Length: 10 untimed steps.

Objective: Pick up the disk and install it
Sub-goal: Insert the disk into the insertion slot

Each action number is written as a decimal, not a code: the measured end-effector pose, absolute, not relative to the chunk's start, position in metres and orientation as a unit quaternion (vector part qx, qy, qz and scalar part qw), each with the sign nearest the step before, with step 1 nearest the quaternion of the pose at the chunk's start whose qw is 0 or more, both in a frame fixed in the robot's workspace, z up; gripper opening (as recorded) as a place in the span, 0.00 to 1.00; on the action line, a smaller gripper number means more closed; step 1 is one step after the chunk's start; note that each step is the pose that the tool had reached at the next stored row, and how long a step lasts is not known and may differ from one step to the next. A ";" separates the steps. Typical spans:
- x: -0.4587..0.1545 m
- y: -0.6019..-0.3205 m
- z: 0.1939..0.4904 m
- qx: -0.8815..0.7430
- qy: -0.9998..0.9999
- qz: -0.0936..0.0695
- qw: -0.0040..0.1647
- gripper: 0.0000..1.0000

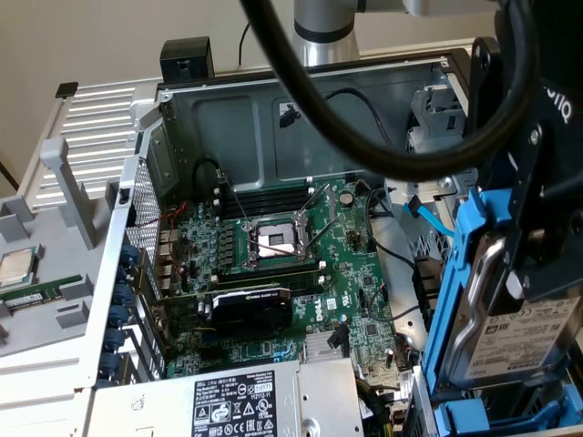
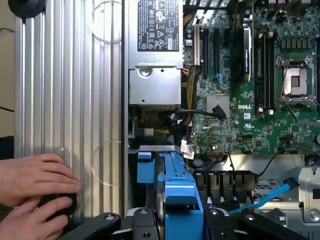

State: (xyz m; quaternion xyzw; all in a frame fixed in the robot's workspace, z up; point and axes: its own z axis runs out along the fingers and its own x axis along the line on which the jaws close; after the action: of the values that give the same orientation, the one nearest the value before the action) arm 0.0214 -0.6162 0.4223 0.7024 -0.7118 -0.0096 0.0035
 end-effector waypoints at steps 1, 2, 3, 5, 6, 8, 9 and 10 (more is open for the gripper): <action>0.021 -0.616 0.422 0.702 -0.712 -0.010 0.003 0.37; 0.021 -0.616 0.422 0.702 -0.712 -0.010 0.003 0.37; 0.021 -0.616 0.421 0.702 -0.712 -0.010 0.004 0.37; 0.021 -0.616 0.421 0.702 -0.712 -0.010 0.003 0.37; 0.021 -0.616 0.421 0.702 -0.712 -0.010 0.003 0.37; 0.021 -0.616 0.420 0.702 -0.712 -0.010 0.003 0.37; 0.021 -0.616 0.419 0.702 -0.712 -0.010 0.003 0.37; 0.021 -0.616 0.419 0.702 -0.712 -0.010 0.003 0.37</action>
State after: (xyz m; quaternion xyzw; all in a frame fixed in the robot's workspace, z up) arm 0.0214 -0.6161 0.4189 0.7024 -0.7117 -0.0096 0.0035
